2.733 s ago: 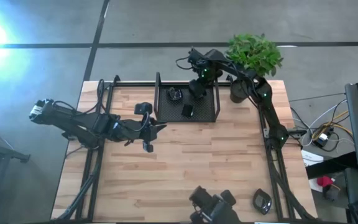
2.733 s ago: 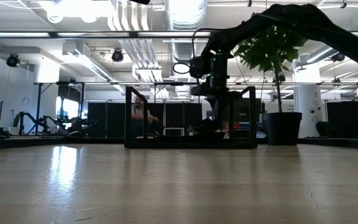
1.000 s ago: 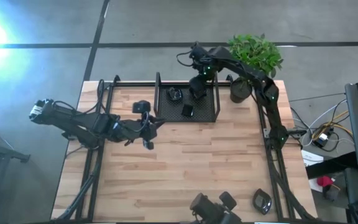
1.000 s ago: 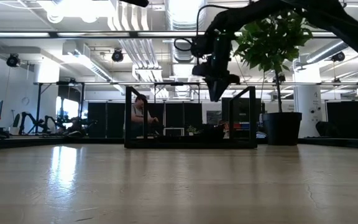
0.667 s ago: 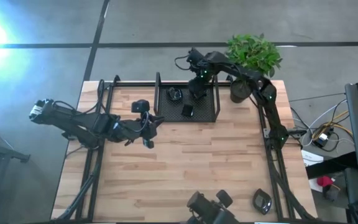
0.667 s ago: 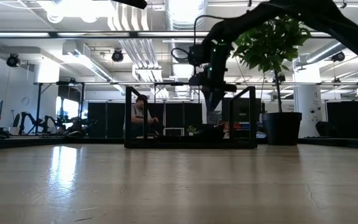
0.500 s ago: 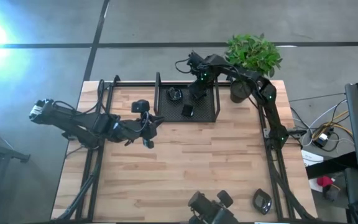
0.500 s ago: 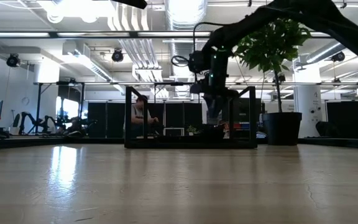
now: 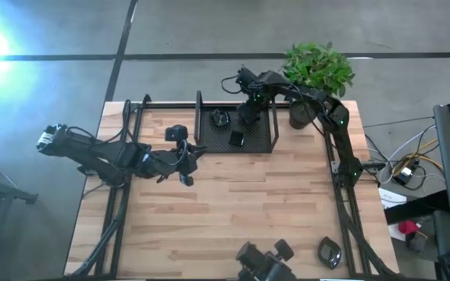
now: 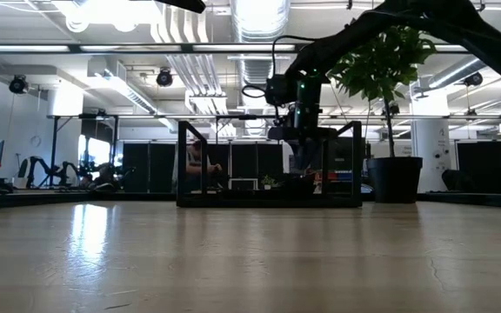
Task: Pick & Place Mini shaped plates
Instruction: Stack the black distorted square plate on top of the black distorted square plate on the shelf, then stack the black leaf-shaped plate on top of the black leaf-shaped plate on the shelf
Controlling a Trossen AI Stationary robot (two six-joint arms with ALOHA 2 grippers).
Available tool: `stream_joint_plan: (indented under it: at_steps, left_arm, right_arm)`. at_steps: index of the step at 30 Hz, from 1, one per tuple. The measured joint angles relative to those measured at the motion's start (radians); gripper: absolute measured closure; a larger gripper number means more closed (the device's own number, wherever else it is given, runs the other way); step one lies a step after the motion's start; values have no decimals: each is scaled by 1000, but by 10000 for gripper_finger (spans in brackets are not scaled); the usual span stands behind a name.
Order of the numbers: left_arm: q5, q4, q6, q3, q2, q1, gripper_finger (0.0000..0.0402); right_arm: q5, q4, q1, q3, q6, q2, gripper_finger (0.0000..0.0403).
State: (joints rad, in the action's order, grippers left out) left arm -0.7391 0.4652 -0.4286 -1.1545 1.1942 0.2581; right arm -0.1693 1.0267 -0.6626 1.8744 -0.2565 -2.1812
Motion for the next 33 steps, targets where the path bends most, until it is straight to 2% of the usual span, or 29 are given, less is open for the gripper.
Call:
stream_joint_plan:
  at_steps: [5,8,14,18,24,33]
  left_arm:
    - [0,0,0,0,0,0,356]
    - [0,0,0,0,0,0,356]
    - [0,0,-1,0,0,0,356]
    - [1,0,-1,0,0,-1,356]
    - [0,0,-7,0,0,-1,356]
    - [-9,0,-8,0,0,0,356]
  right_arm:
    - [-6,-37,15,-20,6,0,337]
    - [-9,-53,29,-28,75,0,337]
    - [-126,-30,50,-17,166,-10,337]
    - [-123,-32,60,-18,291,-10,337]
    - [-126,-32,71,-18,342,-9,337]
    - [-138,-1,133,-20,346,156,337]
